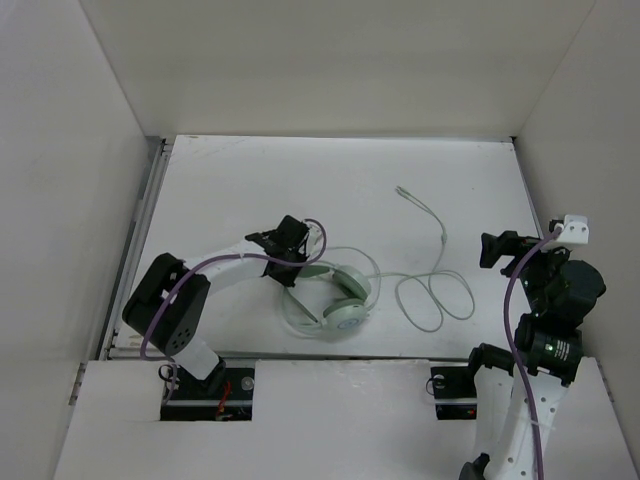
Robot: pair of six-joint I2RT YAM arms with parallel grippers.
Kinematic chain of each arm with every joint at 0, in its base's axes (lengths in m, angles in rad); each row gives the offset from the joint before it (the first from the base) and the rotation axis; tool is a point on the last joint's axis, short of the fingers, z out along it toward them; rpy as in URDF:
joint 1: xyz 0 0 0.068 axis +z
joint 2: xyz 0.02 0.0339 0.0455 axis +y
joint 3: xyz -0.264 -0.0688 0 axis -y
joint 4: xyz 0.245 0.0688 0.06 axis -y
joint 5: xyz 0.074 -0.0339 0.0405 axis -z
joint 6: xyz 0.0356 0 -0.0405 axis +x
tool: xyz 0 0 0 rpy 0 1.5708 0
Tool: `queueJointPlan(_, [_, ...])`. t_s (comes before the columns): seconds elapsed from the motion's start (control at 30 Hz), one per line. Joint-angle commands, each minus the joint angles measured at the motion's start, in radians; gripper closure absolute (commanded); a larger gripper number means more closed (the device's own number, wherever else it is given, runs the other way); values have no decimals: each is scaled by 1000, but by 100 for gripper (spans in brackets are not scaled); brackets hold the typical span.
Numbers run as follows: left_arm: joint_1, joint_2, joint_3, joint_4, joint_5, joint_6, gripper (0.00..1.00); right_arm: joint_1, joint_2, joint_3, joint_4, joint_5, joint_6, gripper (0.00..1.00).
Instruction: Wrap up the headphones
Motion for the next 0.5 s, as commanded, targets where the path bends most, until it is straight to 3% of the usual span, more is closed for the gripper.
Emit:
queueJointPlan(0.0, [3, -25, 65, -48, -82, -10, 100, -8, -8, 4, 54, -10, 15, 0])
queueJointPlan(0.23, [0, -137, 326, -88, -111, 25, 100, 8, 30, 36, 63, -28, 4, 0])
queueJointPlan(0.47, [-23, -205, 565, -149, -108, 31, 100, 114, 124, 142, 38, -114, -57, 0])
